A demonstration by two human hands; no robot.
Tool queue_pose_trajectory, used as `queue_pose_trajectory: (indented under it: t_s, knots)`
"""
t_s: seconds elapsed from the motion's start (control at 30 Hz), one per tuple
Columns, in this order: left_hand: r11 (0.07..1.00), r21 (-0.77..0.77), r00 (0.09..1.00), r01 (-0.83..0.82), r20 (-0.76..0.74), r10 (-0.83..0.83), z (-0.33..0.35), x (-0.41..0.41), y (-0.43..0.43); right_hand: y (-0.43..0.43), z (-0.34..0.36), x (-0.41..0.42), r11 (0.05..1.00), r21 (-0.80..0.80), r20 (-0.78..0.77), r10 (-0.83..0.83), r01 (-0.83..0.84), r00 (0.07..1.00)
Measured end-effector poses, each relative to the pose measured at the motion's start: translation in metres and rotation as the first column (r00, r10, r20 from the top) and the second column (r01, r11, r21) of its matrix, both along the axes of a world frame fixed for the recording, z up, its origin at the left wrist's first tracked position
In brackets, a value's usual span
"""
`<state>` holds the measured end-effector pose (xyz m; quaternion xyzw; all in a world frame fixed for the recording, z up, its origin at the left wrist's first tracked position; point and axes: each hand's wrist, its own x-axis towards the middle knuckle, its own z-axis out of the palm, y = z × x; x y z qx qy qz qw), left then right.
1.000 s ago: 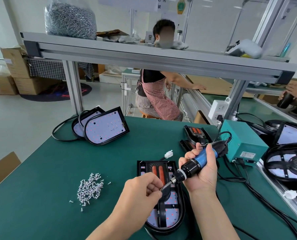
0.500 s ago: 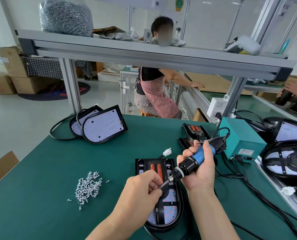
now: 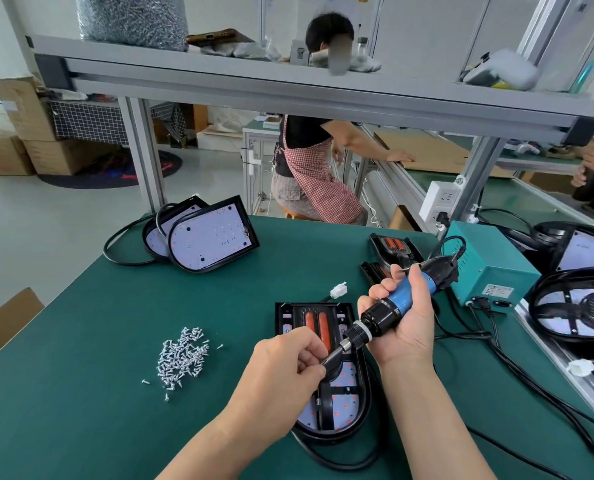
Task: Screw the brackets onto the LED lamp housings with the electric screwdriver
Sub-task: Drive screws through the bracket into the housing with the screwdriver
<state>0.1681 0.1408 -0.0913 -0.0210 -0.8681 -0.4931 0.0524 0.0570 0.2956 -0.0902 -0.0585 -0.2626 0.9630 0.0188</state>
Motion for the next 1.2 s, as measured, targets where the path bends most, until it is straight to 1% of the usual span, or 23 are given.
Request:
queue_pose_trajectory:
  t_s: [0.07,0.17,0.2,0.4,0.5,0.83,1.07,1.2]
  knots:
    - [0.999,-0.041,1.000,0.007,-0.028,-0.008,-0.002,0.002,0.000,-0.001,0.001,0.001,1.000,0.022,-0.005,0.006,-0.006,1.000]
    - [0.978,-0.205,0.992,0.020,-0.116,-0.045,-0.002,0.005,0.004,-0.002,0.002,0.003,0.998,0.065,-0.008,0.012,-0.011,1.000]
    - [0.971,-0.238,0.988,0.019,-0.144,-0.055,-0.003,0.007,0.005,-0.002,0.002,0.003,0.997,0.074,-0.003,0.007,-0.007,1.000]
    - [0.923,-0.383,0.958,-0.033,-0.276,-0.080,-0.002,0.015,0.009,-0.006,0.001,0.005,0.998,0.066,0.057,-0.013,0.009,0.998]
    - [0.900,-0.433,0.951,-0.049,-0.294,-0.090,-0.001,0.014,0.011,-0.005,0.001,0.004,0.999,0.048,0.065,-0.016,0.013,0.998]
    - [0.876,-0.480,0.963,-0.040,-0.252,-0.094,-0.005,0.009,0.009,-0.006,-0.001,0.004,0.998,0.067,0.078,-0.026,0.021,0.997]
    - [0.884,-0.467,0.950,0.007,-0.272,-0.151,-0.006,0.002,0.005,-0.004,-0.003,0.002,0.999,0.051,0.099,-0.023,0.018,0.995]
    - [0.909,-0.416,0.949,0.010,-0.283,-0.140,-0.009,-0.001,0.003,-0.003,-0.003,0.001,0.999,0.048,0.105,-0.019,0.014,0.994]
